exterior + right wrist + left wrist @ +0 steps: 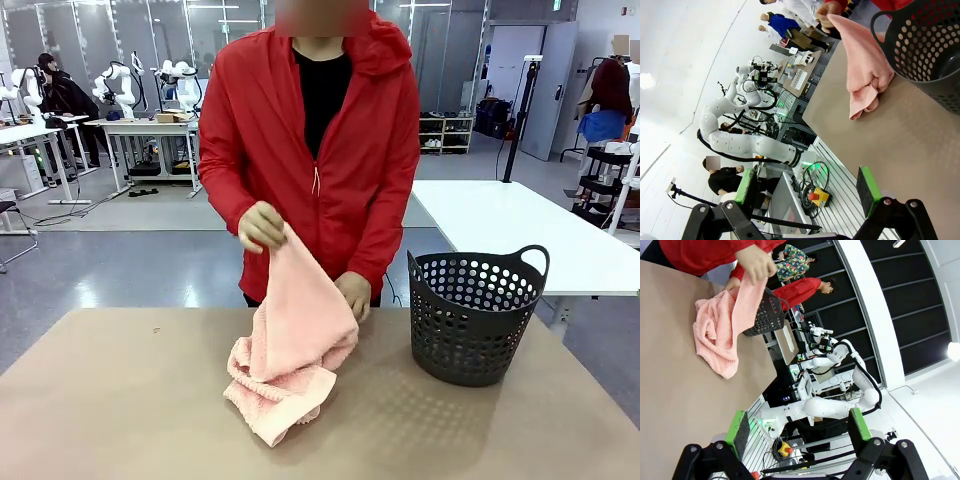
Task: Fold the towel.
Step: Grab the top end of the 100 cm Hotel Towel extended by the human.
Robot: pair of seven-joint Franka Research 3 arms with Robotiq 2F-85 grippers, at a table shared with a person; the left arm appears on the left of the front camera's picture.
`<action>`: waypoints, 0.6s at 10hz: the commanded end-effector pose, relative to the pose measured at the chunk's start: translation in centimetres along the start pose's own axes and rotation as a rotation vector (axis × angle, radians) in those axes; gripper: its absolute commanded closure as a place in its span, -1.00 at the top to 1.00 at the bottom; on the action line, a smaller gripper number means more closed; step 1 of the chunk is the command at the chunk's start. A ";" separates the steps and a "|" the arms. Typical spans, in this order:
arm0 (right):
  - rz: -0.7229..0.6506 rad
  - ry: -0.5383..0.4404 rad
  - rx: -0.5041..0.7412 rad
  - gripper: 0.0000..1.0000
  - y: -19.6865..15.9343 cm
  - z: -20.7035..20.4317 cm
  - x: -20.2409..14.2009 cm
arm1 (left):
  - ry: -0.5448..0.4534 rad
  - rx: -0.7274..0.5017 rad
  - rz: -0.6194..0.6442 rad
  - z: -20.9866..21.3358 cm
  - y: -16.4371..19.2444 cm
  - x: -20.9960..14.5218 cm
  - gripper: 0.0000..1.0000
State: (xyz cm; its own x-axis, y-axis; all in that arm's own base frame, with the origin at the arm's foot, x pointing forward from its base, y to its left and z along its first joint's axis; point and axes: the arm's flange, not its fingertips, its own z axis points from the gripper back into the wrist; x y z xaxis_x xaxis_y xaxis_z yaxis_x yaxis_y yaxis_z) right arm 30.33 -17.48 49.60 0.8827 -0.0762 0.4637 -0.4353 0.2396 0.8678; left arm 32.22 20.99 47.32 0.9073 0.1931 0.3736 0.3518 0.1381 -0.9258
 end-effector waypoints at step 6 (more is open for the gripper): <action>0.022 -0.008 0.011 1.00 0.1 0.1 0.2 | 0.004 -0.014 -0.007 0.1 -0.1 -0.1 1.00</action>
State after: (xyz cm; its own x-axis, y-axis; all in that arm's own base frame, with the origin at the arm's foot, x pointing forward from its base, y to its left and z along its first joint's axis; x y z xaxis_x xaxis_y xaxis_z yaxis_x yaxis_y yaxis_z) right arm 30.33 -17.48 49.60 0.8826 -0.0761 0.4638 -0.4353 0.2396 0.8678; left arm 32.22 20.99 47.32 0.9073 0.1930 0.3736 0.3518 0.1381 -0.9258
